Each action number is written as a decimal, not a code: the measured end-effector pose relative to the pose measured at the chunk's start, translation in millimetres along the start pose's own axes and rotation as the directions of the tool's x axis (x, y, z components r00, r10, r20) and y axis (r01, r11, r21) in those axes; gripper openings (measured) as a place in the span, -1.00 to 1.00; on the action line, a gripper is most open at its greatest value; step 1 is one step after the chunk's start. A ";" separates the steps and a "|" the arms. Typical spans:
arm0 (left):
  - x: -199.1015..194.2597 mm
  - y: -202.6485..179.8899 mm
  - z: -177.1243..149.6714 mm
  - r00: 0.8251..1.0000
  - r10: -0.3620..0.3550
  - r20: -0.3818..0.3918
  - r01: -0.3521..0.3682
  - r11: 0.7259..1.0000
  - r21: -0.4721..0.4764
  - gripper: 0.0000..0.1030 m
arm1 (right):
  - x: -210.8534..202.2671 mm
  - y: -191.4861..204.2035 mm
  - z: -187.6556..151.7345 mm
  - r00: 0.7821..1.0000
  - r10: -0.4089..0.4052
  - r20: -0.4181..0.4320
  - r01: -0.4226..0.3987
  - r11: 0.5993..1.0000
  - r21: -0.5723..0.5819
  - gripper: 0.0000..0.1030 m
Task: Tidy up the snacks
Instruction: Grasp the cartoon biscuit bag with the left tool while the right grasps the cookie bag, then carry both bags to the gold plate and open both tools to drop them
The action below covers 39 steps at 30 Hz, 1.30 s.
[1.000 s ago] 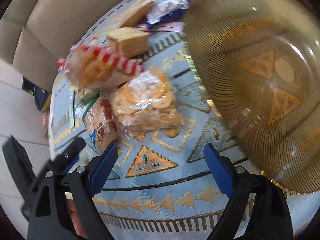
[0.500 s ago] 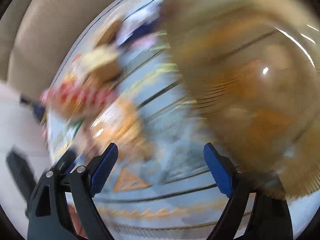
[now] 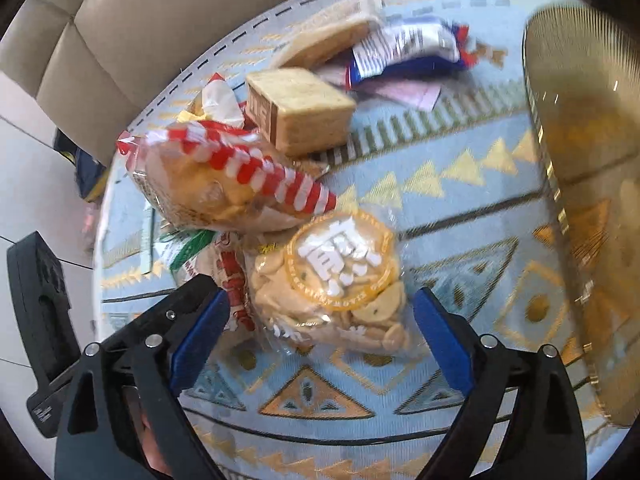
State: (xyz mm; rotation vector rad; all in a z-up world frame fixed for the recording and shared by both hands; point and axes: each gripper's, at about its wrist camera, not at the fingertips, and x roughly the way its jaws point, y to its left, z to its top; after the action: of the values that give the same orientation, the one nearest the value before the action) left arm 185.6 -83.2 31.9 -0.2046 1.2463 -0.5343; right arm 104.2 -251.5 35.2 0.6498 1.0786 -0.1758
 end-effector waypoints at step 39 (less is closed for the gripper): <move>-106.7 -14.2 -150.9 0.962 0.234 0.137 -0.256 0.951 0.174 0.25 | -96.2 -28.3 -108.4 0.997 -0.063 0.035 0.065 0.996 -0.065 0.04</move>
State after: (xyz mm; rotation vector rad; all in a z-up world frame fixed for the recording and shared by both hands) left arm 17.3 -22.4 79.8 0.0808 1.0822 -0.4158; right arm -36.8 -229.1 73.1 0.5512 1.0703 -0.2046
